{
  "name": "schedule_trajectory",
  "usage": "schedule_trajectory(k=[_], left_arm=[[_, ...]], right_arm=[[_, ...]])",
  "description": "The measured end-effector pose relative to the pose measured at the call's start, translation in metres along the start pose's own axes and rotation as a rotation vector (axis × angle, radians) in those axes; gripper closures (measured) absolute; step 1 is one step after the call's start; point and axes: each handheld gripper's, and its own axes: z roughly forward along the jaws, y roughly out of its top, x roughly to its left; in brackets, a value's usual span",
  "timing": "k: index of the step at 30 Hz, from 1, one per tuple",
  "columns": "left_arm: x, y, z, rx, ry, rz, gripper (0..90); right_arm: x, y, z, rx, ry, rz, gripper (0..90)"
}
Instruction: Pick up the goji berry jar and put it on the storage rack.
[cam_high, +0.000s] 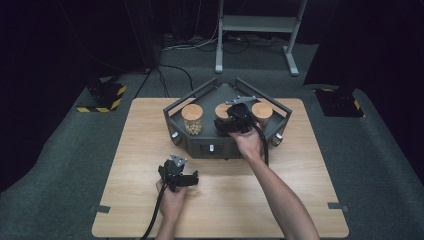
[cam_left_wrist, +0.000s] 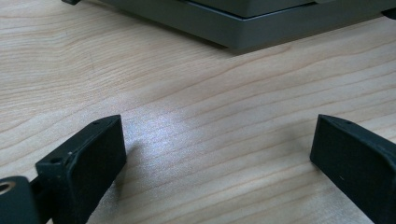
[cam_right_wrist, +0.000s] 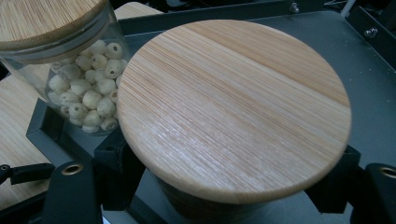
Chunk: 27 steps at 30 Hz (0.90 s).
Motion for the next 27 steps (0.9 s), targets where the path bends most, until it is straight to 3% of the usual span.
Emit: schedule_trajectory(k=[8, 16, 27], left_arm=[[-0.0001, 0.0000, 0.0000, 0.000, 0.000, 0.000, 3.4], [0.0000, 0.0000, 0.0000, 0.000, 0.000, 0.000, 3.4], [0.0000, 0.0000, 0.0000, 0.000, 0.000, 0.001, 3.4]], right_arm=[[-0.0032, -0.0052, 0.0023, -0.006, 0.007, 0.008, 25.4], [0.0001, -0.0043, 0.0041, 0.006, 0.003, -0.024, 25.0], [-0.0049, -0.0074, 0.0051, -0.001, 0.021, -0.012, 24.5]])
